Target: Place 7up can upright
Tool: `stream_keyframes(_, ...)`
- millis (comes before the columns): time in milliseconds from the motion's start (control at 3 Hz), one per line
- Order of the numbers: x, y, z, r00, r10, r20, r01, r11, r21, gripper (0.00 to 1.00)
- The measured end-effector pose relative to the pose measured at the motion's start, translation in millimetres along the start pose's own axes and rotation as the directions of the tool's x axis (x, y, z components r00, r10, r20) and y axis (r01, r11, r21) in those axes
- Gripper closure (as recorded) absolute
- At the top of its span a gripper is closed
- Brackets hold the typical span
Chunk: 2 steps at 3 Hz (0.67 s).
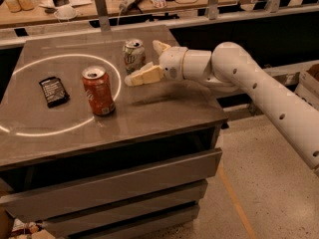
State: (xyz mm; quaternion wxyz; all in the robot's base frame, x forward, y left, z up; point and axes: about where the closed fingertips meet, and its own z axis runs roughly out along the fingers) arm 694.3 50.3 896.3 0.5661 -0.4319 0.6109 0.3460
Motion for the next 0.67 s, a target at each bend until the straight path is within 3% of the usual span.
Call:
stream_keyframes(333, 6, 2, -65, 0.993, 0.048, -0.110, -0.030, 0.9867, 0.160, 0.00)
stream_keyframes(667, 17, -5, -137, 0.969, 0.203, -0.138, -0.132, 0.9040, 0.407, 0.00)
